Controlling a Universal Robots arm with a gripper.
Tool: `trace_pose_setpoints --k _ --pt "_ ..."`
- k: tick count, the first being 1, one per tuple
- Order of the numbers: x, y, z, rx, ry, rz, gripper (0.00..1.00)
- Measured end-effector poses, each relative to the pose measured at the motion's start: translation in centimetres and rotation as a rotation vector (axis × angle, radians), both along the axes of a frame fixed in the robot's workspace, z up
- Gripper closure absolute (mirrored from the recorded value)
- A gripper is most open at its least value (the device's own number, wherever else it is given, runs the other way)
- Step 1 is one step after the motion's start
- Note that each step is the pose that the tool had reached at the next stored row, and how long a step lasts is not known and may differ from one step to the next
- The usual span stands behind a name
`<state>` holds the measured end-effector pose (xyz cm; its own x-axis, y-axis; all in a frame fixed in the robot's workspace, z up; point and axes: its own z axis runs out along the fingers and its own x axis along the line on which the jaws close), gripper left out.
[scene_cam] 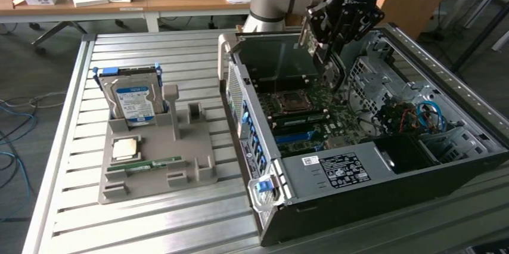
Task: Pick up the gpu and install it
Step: 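Pick up the gpu and move the gpu toward the slot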
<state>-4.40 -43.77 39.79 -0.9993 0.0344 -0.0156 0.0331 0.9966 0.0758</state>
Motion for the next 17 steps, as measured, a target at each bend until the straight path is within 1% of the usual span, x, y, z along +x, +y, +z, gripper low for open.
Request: trace_pose_setpoints --k 7,15,17 --pt "0.0 0.00 -1.18 0.0013 0.0000 0.000 0.74" --pt "0.0 0.00 -2.63 0.0014 0.0000 0.000 0.74" --pt "0.0 0.00 -2.86 0.0014 0.0000 0.000 0.74"
